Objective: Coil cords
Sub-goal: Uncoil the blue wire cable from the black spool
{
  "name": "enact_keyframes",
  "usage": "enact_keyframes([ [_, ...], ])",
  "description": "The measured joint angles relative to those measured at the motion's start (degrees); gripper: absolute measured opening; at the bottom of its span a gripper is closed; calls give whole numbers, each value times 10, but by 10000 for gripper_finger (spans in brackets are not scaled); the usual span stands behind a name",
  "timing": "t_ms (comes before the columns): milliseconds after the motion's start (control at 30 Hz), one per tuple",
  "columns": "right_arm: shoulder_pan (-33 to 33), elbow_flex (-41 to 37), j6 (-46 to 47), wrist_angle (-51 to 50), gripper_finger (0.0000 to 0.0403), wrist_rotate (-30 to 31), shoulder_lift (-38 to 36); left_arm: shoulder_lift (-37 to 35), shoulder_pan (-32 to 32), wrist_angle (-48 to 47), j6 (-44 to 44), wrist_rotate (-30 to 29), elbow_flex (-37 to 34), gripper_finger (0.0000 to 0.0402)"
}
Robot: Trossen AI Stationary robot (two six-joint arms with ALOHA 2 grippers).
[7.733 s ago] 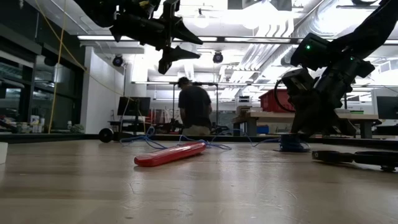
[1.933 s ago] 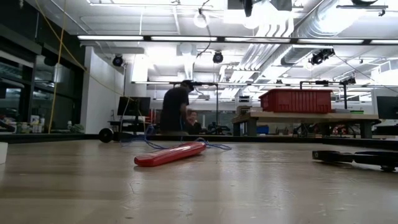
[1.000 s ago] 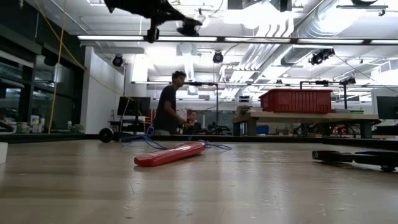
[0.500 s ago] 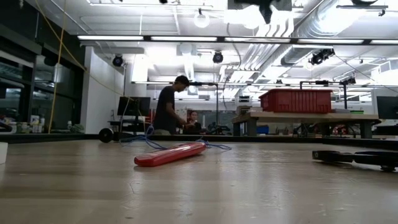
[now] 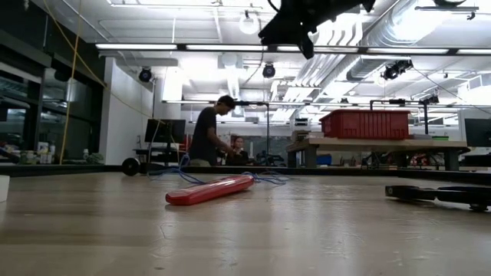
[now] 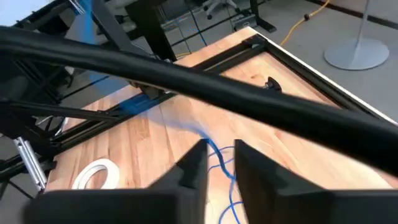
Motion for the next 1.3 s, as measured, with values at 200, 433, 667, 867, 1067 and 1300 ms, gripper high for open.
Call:
enact_keyframes([
  [200, 0, 3, -47, 16, 171, 37, -31, 0, -8, -14, 39, 57, 0, 0],
  [433, -1, 70, -91, 19, 189, -21, -50, 1, 9, -76, 107, 72, 0, 0],
  [667, 1, 112, -165, 5, 190, 33, -42, 2, 10, -79, 139, 54, 0, 0],
  [867, 5, 113, -115, -113, 186, -13, -42, 0, 23, -68, 171, 5, 0, 0],
  [1067, 23, 113, -70, -126, 186, -113, -45, 0, 40, -77, 191, -13, 0, 0],
  [1300, 32, 112, -64, -156, 186, 18, -60, 1, 41, -79, 197, 12, 0, 0],
])
